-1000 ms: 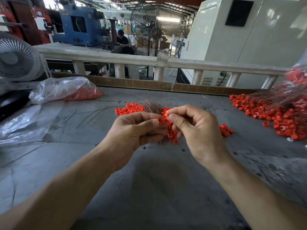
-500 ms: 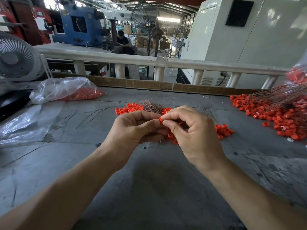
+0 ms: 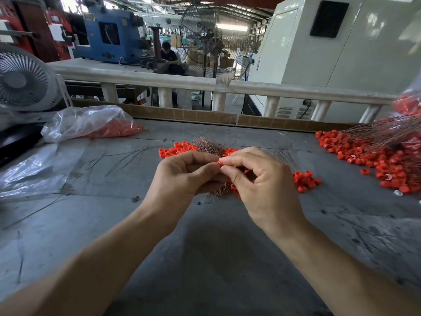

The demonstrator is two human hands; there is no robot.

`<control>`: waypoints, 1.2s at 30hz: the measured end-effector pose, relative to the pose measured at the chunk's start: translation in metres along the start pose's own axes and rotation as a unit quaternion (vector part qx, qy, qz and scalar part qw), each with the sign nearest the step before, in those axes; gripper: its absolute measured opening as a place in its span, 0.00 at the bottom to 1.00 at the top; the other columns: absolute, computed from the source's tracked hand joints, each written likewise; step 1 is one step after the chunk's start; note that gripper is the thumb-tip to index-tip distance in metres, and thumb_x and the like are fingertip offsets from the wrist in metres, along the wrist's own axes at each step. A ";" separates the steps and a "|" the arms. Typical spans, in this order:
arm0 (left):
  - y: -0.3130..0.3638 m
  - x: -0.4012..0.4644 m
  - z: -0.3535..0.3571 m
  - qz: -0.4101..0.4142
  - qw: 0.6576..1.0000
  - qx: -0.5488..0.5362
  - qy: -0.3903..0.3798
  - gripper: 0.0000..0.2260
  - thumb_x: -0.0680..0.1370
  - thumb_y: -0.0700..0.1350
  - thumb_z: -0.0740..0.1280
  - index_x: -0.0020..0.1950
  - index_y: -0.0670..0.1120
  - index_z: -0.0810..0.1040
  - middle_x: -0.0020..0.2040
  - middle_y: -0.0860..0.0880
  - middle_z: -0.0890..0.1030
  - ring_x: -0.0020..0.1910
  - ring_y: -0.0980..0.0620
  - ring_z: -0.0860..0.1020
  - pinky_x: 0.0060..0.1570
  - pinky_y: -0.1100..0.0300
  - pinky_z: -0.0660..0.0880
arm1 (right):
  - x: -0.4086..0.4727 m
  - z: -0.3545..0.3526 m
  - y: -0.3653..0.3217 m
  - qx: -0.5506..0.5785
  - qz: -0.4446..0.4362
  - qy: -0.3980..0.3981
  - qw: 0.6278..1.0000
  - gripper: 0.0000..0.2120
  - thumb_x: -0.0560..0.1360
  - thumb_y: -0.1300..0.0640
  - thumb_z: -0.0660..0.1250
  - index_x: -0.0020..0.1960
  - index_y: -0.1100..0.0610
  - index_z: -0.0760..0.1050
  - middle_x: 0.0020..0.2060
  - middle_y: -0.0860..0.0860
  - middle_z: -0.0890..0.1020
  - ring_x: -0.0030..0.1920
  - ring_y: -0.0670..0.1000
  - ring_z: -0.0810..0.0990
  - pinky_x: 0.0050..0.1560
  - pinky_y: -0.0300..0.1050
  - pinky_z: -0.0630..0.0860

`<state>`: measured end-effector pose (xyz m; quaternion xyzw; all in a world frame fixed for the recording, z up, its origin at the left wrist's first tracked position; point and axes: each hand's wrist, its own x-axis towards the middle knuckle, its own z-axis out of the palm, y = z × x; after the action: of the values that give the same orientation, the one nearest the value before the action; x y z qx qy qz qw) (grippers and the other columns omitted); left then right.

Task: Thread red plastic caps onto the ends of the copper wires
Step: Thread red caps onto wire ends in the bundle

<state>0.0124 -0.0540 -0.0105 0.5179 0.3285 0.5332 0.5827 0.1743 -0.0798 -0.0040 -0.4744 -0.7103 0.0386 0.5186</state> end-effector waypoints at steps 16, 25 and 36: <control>0.001 0.001 -0.004 -0.159 0.976 -0.121 -0.083 0.08 0.79 0.42 0.67 0.54 0.40 0.82 0.48 0.42 0.82 0.49 0.48 0.80 0.60 0.51 0.78 | -0.002 0.004 -0.005 -0.201 -0.087 0.023 0.975 0.04 0.73 0.60 0.75 0.46 0.55 0.82 0.43 0.46 0.81 0.47 0.51 0.78 0.48 0.47 0.76; 0.001 0.002 -0.004 -0.147 0.978 -0.121 -0.088 0.10 0.75 0.42 0.69 0.53 0.39 0.83 0.49 0.39 0.82 0.48 0.48 0.80 0.57 0.53 0.80 | -0.001 0.002 -0.001 -0.197 -0.147 0.050 0.968 0.03 0.75 0.60 0.72 0.42 0.57 0.82 0.40 0.50 0.82 0.43 0.54 0.78 0.47 0.52 0.75; 0.002 0.001 -0.006 -0.129 0.985 -0.103 -0.053 0.11 0.74 0.40 0.70 0.55 0.39 0.82 0.45 0.42 0.82 0.43 0.50 0.80 0.46 0.58 0.81 | 0.002 0.000 0.004 -0.211 -0.134 0.005 0.968 0.03 0.75 0.55 0.74 0.49 0.53 0.84 0.47 0.48 0.79 0.50 0.51 0.76 0.51 0.47 0.75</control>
<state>0.0069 -0.0516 -0.0094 0.4365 0.3044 0.4563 0.7132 0.1766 -0.0757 -0.0049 -0.4740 -0.7568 -0.1845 0.4106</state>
